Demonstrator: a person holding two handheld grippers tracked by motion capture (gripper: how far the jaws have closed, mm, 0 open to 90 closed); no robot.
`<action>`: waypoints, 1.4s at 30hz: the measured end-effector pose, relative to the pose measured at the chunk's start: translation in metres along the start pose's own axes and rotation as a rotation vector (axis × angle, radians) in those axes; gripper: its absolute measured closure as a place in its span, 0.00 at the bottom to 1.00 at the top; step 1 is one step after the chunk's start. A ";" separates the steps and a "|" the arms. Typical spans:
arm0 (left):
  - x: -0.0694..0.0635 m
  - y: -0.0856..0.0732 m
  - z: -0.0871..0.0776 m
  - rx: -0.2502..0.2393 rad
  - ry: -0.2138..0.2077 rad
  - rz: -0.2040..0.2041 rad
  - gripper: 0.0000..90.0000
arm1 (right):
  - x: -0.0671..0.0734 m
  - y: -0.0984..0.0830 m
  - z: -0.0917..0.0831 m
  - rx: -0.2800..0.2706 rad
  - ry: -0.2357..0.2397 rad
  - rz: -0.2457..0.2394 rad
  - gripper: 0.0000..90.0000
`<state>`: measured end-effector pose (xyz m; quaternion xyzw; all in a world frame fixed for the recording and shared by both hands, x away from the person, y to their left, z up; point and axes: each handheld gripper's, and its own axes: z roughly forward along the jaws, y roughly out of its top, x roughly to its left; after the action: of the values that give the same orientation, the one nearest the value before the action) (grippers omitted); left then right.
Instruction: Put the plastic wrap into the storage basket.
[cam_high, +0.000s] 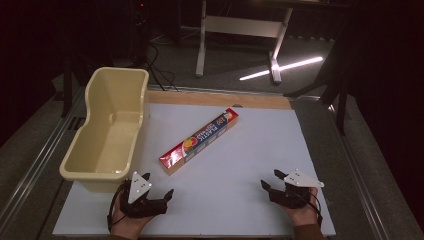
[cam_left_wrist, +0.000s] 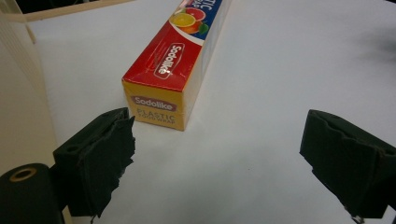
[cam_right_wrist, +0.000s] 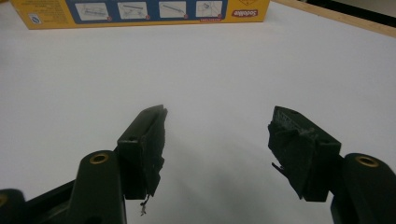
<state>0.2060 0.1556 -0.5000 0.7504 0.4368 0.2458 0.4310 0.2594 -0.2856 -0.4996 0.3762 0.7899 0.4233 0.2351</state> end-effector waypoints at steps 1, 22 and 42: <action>-0.001 0.000 0.000 -0.002 0.001 0.002 0.11 | 0.000 0.000 0.000 0.001 -0.002 -0.002 0.40; -0.002 0.000 -0.002 -0.024 0.000 0.009 0.13 | 0.007 0.006 -0.001 -0.020 -0.004 -0.001 0.33; 0.003 0.001 0.015 0.007 0.029 -0.012 0.19 | 0.030 0.051 0.014 -0.072 0.073 -0.075 0.33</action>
<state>0.2196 0.1513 -0.5068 0.7455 0.4482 0.2528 0.4235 0.2708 -0.2366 -0.4659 0.3219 0.7959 0.4557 0.2351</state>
